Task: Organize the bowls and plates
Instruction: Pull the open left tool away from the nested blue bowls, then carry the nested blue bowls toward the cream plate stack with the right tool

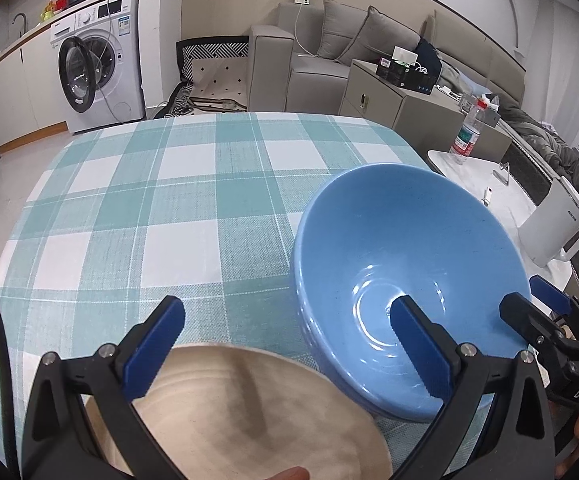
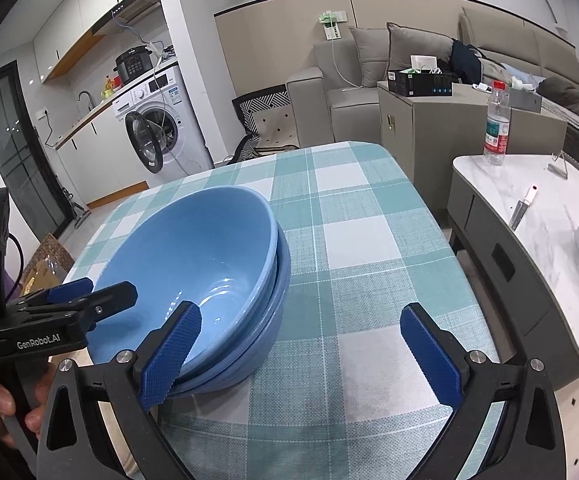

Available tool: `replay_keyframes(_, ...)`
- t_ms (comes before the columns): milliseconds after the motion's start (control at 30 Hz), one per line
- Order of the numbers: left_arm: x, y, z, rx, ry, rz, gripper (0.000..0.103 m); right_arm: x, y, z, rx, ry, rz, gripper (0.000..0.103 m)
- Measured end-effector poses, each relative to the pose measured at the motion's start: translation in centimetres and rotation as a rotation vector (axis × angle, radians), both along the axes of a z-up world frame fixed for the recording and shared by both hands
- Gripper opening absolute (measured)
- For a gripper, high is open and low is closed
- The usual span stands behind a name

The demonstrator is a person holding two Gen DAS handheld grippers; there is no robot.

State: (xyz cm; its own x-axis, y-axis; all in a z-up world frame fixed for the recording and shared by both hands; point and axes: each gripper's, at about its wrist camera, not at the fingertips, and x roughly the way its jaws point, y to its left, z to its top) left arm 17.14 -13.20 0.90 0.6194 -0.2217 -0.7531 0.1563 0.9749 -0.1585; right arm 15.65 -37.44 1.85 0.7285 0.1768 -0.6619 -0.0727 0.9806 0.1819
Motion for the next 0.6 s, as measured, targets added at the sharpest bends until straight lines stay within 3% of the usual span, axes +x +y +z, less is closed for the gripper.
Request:
replay_keyframes(433,0.35,-0.12,-0.48,-0.007,0.022,-0.003,0.103,0.4,0.1,-0.74,0.072,0.017,0.029,0.101)
replay_keyframes(600,0.38,-0.19,-0.32,-0.024,0.017,-0.011,0.101,0.61,0.29,-1.03,0.131,0.033,0.056,0.089)
